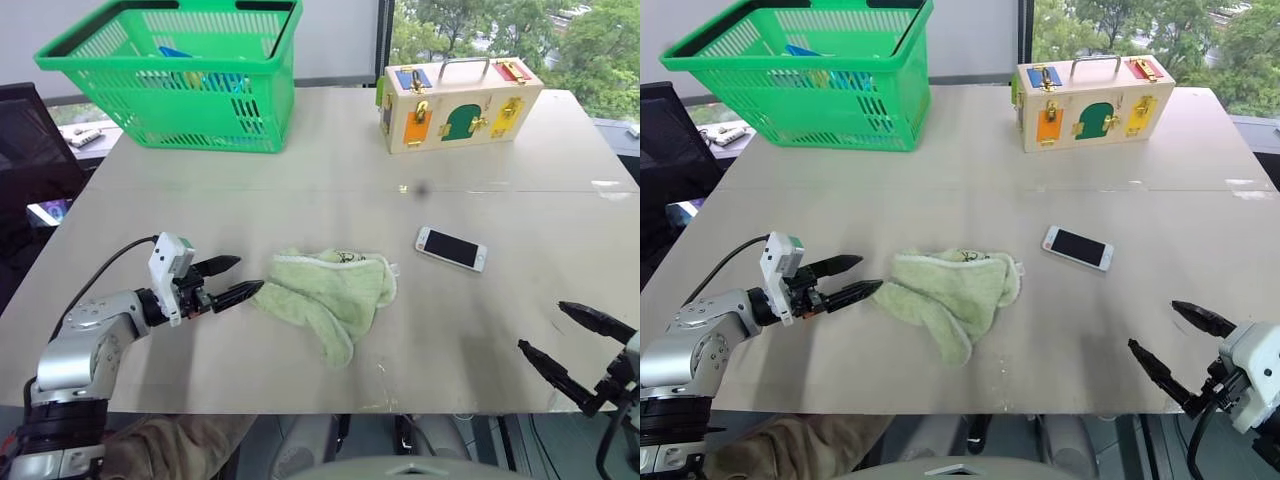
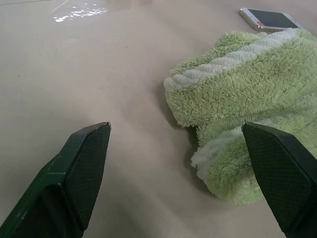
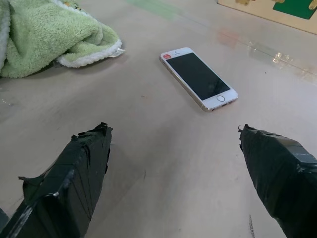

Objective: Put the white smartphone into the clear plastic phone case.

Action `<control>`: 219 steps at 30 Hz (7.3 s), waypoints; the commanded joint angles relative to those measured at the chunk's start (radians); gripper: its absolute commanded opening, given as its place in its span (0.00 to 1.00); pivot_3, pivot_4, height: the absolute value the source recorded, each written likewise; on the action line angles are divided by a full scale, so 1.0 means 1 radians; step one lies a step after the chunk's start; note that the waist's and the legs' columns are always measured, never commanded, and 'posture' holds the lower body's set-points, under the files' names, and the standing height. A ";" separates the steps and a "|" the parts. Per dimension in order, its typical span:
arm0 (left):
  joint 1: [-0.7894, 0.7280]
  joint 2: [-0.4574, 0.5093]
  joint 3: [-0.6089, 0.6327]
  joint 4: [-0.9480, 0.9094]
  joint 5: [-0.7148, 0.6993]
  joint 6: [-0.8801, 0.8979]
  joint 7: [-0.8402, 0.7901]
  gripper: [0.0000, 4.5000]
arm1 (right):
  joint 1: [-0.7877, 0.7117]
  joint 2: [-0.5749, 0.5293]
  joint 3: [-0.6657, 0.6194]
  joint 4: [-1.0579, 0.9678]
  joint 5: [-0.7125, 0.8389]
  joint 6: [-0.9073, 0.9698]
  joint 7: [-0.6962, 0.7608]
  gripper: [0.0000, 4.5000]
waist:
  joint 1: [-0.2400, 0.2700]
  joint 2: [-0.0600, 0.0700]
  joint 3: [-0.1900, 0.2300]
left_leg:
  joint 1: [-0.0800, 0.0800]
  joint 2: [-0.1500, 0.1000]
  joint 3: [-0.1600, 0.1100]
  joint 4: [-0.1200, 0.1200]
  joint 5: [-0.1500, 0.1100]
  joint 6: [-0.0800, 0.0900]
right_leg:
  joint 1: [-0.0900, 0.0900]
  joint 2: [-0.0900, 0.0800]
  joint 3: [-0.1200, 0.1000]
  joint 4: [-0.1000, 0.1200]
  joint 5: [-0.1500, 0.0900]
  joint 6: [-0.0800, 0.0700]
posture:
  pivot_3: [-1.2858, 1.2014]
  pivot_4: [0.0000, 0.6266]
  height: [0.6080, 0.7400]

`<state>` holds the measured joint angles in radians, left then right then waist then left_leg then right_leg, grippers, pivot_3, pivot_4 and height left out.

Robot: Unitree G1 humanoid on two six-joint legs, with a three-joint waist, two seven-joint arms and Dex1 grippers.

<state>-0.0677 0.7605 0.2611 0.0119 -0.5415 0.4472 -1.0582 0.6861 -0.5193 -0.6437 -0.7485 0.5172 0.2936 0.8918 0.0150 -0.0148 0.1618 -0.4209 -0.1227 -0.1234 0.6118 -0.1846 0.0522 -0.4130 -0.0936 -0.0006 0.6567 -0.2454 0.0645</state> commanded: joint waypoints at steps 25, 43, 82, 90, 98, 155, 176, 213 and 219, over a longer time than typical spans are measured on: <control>-0.305 -0.038 -0.462 0.049 0.323 -0.374 -0.200 0.48 | 0.013 -0.063 0.194 -0.298 -0.005 -0.030 -0.121 1.00 | 0.000 0.001 0.000 | 0.000 0.000 0.002 0.001 0.000 0.001 | 0.000 -0.002 -0.002 0.000 0.001 -0.001 | 0.52 0.24 1.00; -0.550 -0.005 -0.003 0.418 0.018 -0.049 0.079 0.01 | -0.135 -0.114 0.257 -0.212 0.028 -0.011 -0.123 1.00 | -0.001 -0.001 0.001 | 0.002 0.000 -0.001 0.004 0.002 0.004 | 0.002 0.000 -0.005 0.002 0.003 0.005 | 0.52 0.24 1.00; -0.218 -0.028 -0.457 0.007 0.287 -0.237 -0.175 0.88 | -0.072 -0.112 0.290 -0.286 -0.022 0.004 -0.206 1.00 | 0.002 -0.004 0.001 | 0.002 0.000 0.002 0.003 0.000 0.001 | 0.002 -0.002 -0.003 0.002 0.002 -0.003 | 0.52 0.24 1.00; -0.210 -0.040 -0.487 0.015 0.323 -0.279 -0.191 0.13 | -0.071 -0.112 0.308 -0.277 -0.049 0.003 -0.211 1.00 | 0.000 -0.003 0.000 | 0.002 0.000 0.001 0.003 0.000 0.001 | 0.002 -0.002 -0.003 0.002 0.001 0.000 | 0.52 0.24 1.00; -0.305 -0.132 -0.530 -0.016 0.312 -0.228 -0.192 0.01 | -0.098 -0.119 0.305 -0.265 -0.072 0.045 -0.243 1.00 | 0.005 -0.003 0.000 | 0.002 0.000 0.001 0.004 0.000 0.001 | 0.003 -0.002 -0.004 0.002 0.000 0.001 | 0.52 0.24 1.00; -0.026 -0.133 -0.171 -0.394 -0.041 -0.071 -0.038 0.78 | -1.167 -0.300 0.710 0.701 -0.226 0.347 0.232 0.64 | 0.014 -0.004 -0.001 | 0.003 -0.001 -0.001 0.005 0.000 0.001 | 0.007 -0.003 -0.008 -0.001 0.005 -0.005 | 0.52 0.24 1.00; 0.028 -0.054 -0.137 -0.309 -0.079 -0.096 -0.160 0.78 | -1.268 -0.298 1.124 0.415 -0.430 0.443 0.123 0.61 | -0.005 0.002 0.003 | -0.009 -0.001 0.000 0.006 0.002 0.004 | -0.006 -0.004 -0.009 -0.001 0.007 -0.002 | 0.52 0.24 1.00; 0.008 -0.065 -0.219 -0.231 0.025 -0.148 -0.137 0.78 | -1.240 -0.192 0.937 0.259 -0.319 0.603 0.208 0.99 | -0.014 0.001 0.002 | -0.003 0.000 -0.001 0.005 0.000 0.001 | -0.001 -0.003 -0.009 0.001 0.007 -0.002 | 0.52 0.24 1.00; -0.063 -0.057 -0.302 -0.181 0.097 -0.133 -0.136 0.46 | -1.155 -0.245 0.795 0.177 -0.229 0.685 0.148 0.67 | 0.002 0.002 0.003 | -0.003 0.000 -0.001 0.005 0.000 0.001 | -0.001 -0.003 -0.010 0.000 0.007 -0.002 | 0.52 0.24 1.00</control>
<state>-0.1103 0.6953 -0.0195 -0.1756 -0.4706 0.3194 -1.1957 -0.4867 -0.7473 0.1999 -0.5307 0.2637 0.9616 1.0629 0.0168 -0.0133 0.1644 -0.4241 -0.1230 -0.1246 0.6165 -0.1848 0.0532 -0.4138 -0.0965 -0.0104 0.6567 -0.2383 0.0629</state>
